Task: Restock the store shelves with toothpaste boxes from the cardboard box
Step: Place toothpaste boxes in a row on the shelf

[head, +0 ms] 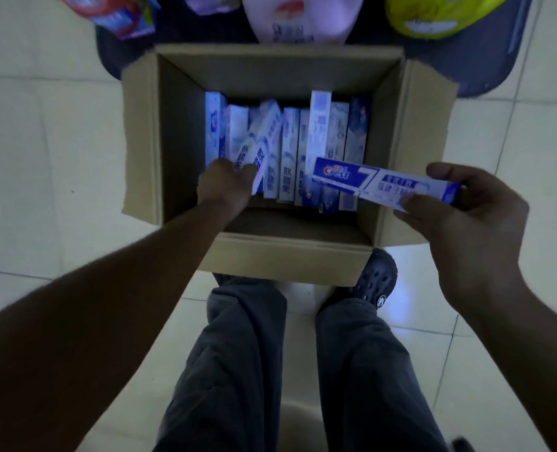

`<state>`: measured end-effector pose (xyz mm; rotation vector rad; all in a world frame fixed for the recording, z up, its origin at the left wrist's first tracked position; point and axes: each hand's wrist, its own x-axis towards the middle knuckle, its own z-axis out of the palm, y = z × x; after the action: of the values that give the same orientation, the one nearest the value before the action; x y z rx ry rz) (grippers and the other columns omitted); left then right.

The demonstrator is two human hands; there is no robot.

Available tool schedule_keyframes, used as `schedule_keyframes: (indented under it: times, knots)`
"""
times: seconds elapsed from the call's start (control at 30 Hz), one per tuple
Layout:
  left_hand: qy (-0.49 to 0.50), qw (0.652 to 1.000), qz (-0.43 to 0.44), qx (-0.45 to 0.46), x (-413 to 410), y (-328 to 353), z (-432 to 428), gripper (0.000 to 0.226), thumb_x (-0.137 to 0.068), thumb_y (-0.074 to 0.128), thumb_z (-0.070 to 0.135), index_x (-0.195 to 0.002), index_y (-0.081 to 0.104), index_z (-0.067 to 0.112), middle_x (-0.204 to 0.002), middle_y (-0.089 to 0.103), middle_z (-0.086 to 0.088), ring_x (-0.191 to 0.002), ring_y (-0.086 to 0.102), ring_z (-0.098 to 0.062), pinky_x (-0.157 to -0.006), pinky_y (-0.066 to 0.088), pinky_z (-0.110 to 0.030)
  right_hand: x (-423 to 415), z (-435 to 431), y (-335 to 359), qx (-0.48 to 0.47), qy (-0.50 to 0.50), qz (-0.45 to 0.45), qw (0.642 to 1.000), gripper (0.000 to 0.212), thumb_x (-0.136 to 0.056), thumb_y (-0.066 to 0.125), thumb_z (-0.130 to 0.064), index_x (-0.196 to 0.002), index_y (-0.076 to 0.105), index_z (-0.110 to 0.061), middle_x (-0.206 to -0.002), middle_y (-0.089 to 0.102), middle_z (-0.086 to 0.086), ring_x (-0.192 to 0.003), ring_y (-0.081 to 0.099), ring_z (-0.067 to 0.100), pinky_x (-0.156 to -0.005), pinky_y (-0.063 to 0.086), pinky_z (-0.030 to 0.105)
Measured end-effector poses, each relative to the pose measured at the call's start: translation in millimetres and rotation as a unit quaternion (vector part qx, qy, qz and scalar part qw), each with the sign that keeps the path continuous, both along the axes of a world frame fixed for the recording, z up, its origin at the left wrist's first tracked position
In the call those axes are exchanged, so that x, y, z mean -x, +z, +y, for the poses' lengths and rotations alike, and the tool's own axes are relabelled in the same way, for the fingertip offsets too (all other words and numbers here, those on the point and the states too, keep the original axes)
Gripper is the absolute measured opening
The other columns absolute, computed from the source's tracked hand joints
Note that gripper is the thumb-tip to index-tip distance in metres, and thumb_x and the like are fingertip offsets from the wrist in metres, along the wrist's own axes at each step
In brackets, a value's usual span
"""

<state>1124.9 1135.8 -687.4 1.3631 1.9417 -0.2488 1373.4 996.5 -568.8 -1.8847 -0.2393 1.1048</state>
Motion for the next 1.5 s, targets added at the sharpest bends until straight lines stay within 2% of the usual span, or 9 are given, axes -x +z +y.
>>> schedule_keyframes:
  times: [0.1,0.27,0.47,0.63,0.8,0.97,1.03,1.27,1.5]
  knots:
    - [0.027,0.995,-0.072,-0.061,23.7,80.1,-3.0,0.051,-0.078,0.048,0.049,-0.095,0.069,0.006,-0.093,0.072,-0.019,-0.09,0.069,-0.036,-0.075,0.055,-0.041,-8.6,17.8,51.3,-0.034,-0.009,0.025,0.999,0.031,-0.082,0.075,0.01,-0.097,0.067,-0.016,-0.096,0.074,0.018,-0.094,0.075,0.037,-0.079,0.064,0.041]
    - [0.099,0.96,-0.217,-0.143,50.9,228.3,-8.9,0.036,-0.085,0.061,0.051,-0.107,0.063,0.022,-0.103,0.074,-0.005,-0.092,0.072,-0.03,-0.082,0.059,-0.049,-21.7,50.6,168.6,-0.108,0.003,0.049,0.993,0.033,-0.08,0.077,0.008,-0.1,0.066,-0.015,-0.085,0.077,0.015,-0.087,0.077,0.034,-0.073,0.063,0.034]
    - [0.113,0.902,-0.275,-0.312,66.9,410.3,-0.6,0.02,-0.095,0.067,0.046,-0.109,0.065,0.032,-0.105,0.074,0.013,-0.093,0.072,-0.005,-0.073,0.053,-0.017,-25.4,83.4,329.8,-0.194,0.027,0.087,0.977,0.029,-0.079,0.076,0.005,-0.101,0.07,-0.014,-0.088,0.076,0.007,-0.084,0.074,0.027,-0.074,0.063,0.035]
    - [0.087,0.867,-0.3,-0.387,71.4,534.5,6.3,0.023,-0.096,0.061,0.05,-0.106,0.066,0.03,-0.102,0.073,0.008,-0.093,0.067,-0.008,-0.08,0.053,-0.021,-18.2,94.1,449.0,-0.265,0.055,0.107,0.957,0.031,-0.073,0.077,-0.005,-0.101,0.067,-0.015,-0.084,0.077,-0.002,-0.075,0.074,0.014,-0.062,0.06,0.025]
    - [0.086,0.835,-0.312,-0.446,70.3,620.7,5.6,0.018,-0.105,0.052,0.025,-0.112,0.063,0.036,-0.104,0.068,0.029,-0.096,0.061,0.013,-0.081,0.041,-0.003,-12.6,92.6,535.1,-0.311,0.086,0.113,0.94,0.037,-0.076,0.076,-0.004,-0.111,0.066,-0.01,-0.087,0.077,0.007,-0.079,0.075,0.022,-0.067,0.061,0.029]
    - [0.224,0.779,-0.326,-0.487,61.8,681.7,10.8,0.026,-0.089,0.039,0.027,-0.101,0.062,0.024,-0.075,0.052,-0.001,-0.061,0.044,-0.014,-0.058,0.035,-0.031,-0.1,94.7,595.1,-0.354,0.106,0.106,0.923,0.04,-0.076,0.077,-0.003,-0.114,0.066,-0.01,-0.085,0.076,0.004,-0.078,0.073,0.02,-0.067,0.06,0.025]
    - [0.235,0.765,-0.341,-0.494,61.3,704.3,15.6,0.021,-0.084,0.041,0.03,-0.089,0.061,0.027,-0.071,0.05,0.005,-0.062,0.043,-0.014,-0.059,0.034,-0.032,7.5,96.2,611.0,-0.368,0.11,0.11,0.917,0.039,-0.076,0.076,-0.004,-0.113,0.066,-0.011,-0.086,0.077,0.005,-0.08,0.074,0.02,-0.067,0.06,0.026]
    - [0.128,0.83,-0.388,-0.378,78.0,746.9,43.8,0.022,-0.078,0.05,0.033,-0.083,0.065,0.017,-0.089,0.065,-0.005,-0.087,0.059,-0.019,-0.081,0.043,-0.037,42.2,116.7,649.7,-0.402,0.111,0.098,0.904,0.039,-0.083,0.073,0.006,-0.116,0.061,-0.011,-0.091,0.078,0.007,-0.086,0.075,0.023,-0.071,0.061,0.027]
    - [0.106,0.835,-0.459,-0.285,110.6,771.3,92.3,0.041,-0.064,0.048,0.022,-0.091,0.078,0.022,-0.095,0.078,0.001,-0.097,0.072,-0.016,-0.09,0.052,-0.042,103.1,155.9,663.7,-0.442,0.077,0.09,0.889,0.041,-0.084,0.069,0.013,-0.108,0.053,-0.016,-0.074,0.073,-0.001,-0.07,0.07,0.014,-0.067,0.061,0.026]
